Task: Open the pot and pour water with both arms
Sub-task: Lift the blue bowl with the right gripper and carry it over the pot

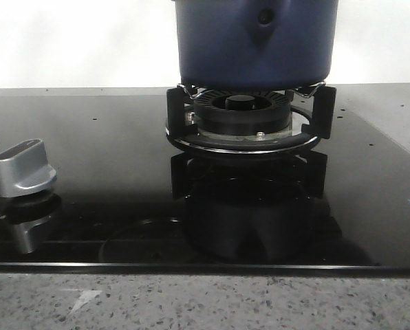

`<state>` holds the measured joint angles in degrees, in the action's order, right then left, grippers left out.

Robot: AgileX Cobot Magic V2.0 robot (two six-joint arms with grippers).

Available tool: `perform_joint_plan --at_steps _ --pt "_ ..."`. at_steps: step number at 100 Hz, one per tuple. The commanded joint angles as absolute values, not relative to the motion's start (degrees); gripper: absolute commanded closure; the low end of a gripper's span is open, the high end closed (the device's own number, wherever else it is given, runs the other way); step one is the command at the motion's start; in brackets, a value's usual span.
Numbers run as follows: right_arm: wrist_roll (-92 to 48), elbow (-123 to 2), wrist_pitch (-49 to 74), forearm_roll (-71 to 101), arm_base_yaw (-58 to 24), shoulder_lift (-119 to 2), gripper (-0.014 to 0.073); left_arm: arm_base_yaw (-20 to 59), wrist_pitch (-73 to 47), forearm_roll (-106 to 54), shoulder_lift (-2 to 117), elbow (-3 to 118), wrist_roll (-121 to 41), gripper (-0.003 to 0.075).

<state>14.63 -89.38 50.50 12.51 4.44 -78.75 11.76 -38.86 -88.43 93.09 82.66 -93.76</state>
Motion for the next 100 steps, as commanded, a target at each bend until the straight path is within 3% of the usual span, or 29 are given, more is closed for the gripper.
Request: perform_joint_plan --at_steps 1,47,100 --pt "13.7 -94.0 45.4 13.7 3.0 -77.6 0.0666 11.5 -39.2 -93.3 89.8 85.1 -93.3 0.0386" --pt "12.2 -96.4 41.5 13.7 -5.4 -84.1 0.0666 11.5 -39.2 -93.3 89.8 85.1 -93.3 0.0386" --pt "12.2 -96.4 40.6 13.2 -5.7 -84.4 0.0666 11.5 -38.0 -93.3 89.9 85.1 -93.3 0.0384"
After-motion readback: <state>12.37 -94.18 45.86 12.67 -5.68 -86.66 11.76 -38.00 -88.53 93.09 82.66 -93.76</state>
